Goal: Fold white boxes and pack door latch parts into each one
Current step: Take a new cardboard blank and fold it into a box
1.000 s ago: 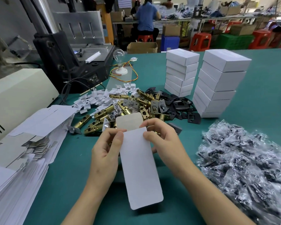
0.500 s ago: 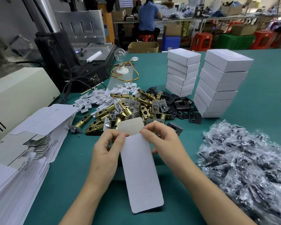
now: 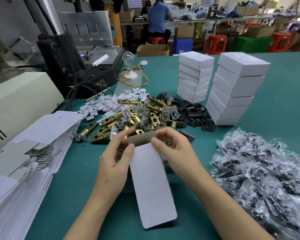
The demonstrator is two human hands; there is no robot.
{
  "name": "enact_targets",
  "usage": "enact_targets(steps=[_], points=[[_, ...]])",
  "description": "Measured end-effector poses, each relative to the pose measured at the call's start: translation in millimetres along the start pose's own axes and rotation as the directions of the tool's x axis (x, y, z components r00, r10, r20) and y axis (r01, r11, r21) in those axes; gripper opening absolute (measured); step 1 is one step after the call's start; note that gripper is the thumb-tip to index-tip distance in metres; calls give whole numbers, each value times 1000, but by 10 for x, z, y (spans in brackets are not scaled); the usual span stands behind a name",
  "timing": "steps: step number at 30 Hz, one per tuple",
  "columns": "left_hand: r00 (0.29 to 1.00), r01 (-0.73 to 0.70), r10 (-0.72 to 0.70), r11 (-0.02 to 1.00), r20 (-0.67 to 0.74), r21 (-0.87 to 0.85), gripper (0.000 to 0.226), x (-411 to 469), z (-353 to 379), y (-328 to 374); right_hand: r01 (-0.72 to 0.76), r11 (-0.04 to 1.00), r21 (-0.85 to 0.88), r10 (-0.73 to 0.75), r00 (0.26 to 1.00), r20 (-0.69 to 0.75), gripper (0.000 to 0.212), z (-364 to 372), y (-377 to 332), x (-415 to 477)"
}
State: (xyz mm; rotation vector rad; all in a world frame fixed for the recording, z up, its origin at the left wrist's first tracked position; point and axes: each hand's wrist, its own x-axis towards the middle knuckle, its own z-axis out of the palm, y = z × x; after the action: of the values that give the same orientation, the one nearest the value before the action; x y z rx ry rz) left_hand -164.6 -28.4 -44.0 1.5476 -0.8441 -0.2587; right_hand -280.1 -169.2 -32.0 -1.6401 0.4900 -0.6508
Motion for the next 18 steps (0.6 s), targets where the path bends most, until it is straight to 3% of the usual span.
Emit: enact_targets(steps=[2, 6, 11, 18], points=[[999, 13, -13, 1000, 42, -6, 23, -3, -15, 3, 28, 999, -40, -27, 999, 22, 11, -24, -5, 13], [973, 190, -172, 976, 157, -109, 43, 7, -16, 35, 53, 993, -101, -41, 993, 115, 6, -55, -35, 25], [877, 400, -328, 904, 352, -154, 30, 59, -75, -19, 43, 979, -199, -22, 994, 109, 2, -74, -7, 26], [806, 495, -375, 851, 457, -174, 53, 40, -110, -61, -60, 967, -247, 68, 997, 22, 31, -115, -12, 12]])
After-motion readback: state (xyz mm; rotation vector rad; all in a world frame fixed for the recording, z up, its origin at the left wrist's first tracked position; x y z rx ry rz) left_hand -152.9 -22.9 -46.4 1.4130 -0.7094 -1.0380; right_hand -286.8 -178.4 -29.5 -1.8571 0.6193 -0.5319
